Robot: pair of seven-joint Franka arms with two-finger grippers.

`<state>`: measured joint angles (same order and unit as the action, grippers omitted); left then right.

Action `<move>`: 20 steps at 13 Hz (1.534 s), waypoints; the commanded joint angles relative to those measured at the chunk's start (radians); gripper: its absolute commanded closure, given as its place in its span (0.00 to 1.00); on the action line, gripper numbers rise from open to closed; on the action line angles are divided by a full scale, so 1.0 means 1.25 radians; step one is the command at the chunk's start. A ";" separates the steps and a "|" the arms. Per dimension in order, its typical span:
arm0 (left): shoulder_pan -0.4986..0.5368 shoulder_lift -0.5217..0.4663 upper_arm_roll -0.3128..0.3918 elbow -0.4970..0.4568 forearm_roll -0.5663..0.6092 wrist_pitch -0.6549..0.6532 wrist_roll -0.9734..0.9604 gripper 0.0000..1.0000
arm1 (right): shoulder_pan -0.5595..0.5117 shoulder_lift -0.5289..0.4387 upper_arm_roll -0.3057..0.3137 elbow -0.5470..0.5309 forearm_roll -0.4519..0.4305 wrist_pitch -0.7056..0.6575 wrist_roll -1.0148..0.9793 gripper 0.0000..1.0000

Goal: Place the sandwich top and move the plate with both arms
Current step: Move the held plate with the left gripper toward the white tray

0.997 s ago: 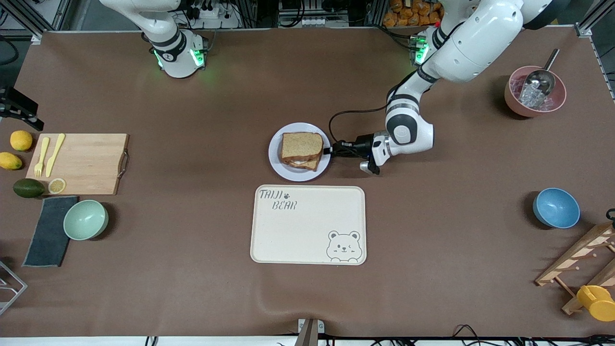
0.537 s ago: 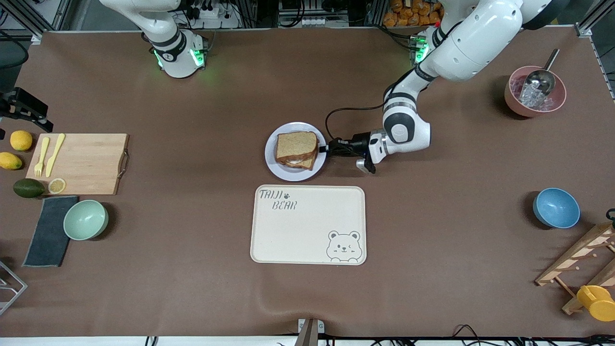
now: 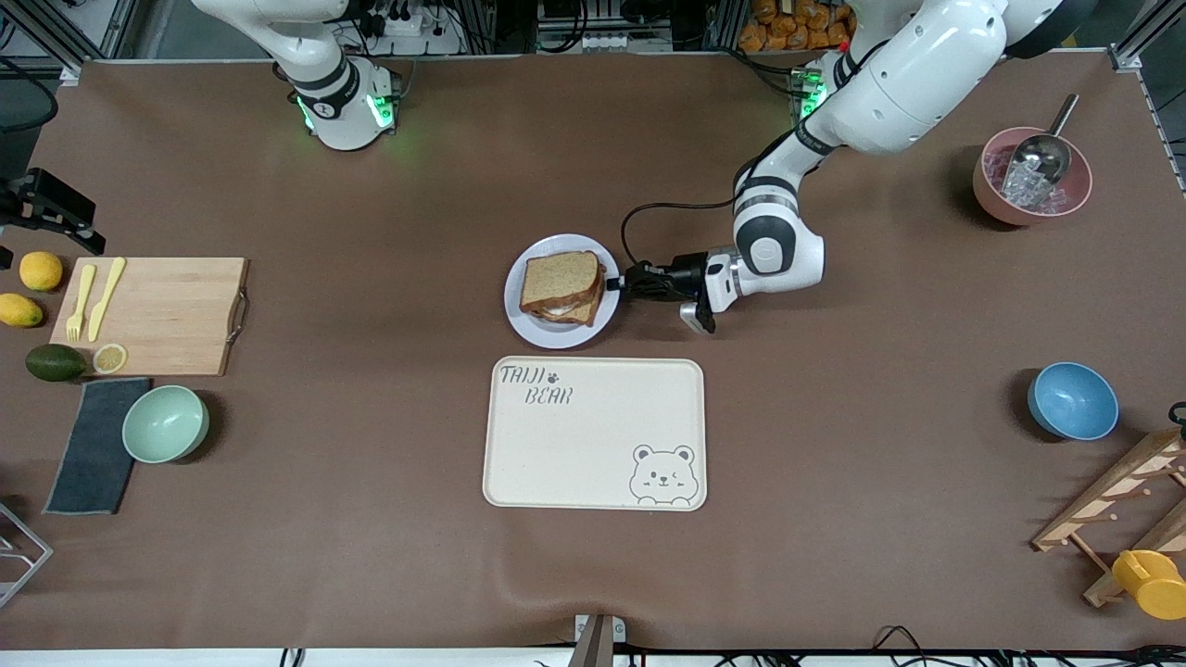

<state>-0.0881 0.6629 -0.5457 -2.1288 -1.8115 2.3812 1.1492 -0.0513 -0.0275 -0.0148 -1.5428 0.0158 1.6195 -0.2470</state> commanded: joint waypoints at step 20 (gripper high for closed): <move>0.110 -0.021 -0.068 0.157 -0.044 0.016 -0.052 1.00 | 0.015 -0.005 0.002 -0.005 -0.029 -0.016 0.016 0.00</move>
<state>0.0568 0.6037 -0.6431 -1.9876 -1.8503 2.3959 1.0934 -0.0395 -0.0274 -0.0126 -1.5430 0.0013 1.6049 -0.2460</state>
